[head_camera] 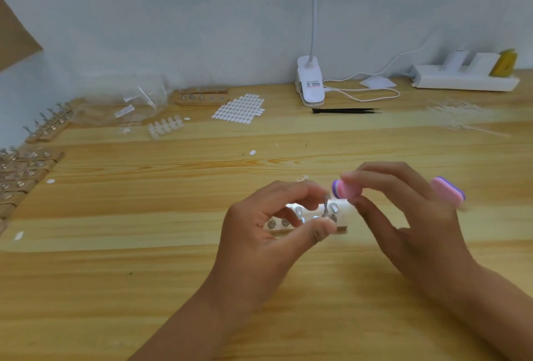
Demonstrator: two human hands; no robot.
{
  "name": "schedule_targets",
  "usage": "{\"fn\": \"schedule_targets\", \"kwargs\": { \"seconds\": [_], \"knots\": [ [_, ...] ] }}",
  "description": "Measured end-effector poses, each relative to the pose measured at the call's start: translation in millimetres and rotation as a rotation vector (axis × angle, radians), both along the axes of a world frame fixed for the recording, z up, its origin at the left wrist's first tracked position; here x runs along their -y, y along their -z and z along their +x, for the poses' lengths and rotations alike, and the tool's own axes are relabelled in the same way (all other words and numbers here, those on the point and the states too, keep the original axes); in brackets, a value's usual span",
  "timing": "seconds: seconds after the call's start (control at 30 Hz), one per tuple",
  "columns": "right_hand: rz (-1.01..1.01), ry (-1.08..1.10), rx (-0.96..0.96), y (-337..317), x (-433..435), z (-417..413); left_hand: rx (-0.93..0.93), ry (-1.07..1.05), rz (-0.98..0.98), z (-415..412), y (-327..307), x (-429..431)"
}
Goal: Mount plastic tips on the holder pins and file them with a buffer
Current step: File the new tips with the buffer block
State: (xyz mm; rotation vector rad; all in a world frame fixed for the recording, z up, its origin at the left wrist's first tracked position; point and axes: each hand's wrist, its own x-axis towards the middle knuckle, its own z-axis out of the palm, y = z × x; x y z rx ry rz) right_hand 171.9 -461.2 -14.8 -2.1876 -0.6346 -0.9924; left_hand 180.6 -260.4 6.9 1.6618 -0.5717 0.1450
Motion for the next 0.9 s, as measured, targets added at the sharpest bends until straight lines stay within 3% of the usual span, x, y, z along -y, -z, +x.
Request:
{"fn": "schedule_targets", "kwargs": {
  "seconds": [0.2,0.37,0.57,0.9],
  "knots": [
    [-0.032,-0.096,0.09,0,-10,-10,0.018,0.018,0.023,-1,-2,2],
    [0.009,0.033,0.01,-2,1,0,-0.018,-0.075,0.037,1,0,0],
    [-0.082,-0.143,-0.019,3,-5,-6,0.002,-0.105,0.069,-2,-1,1],
    [-0.066,-0.031,-0.015,2,-1,1,-0.065,-0.103,0.058,-2,2,2]
  ]
}}
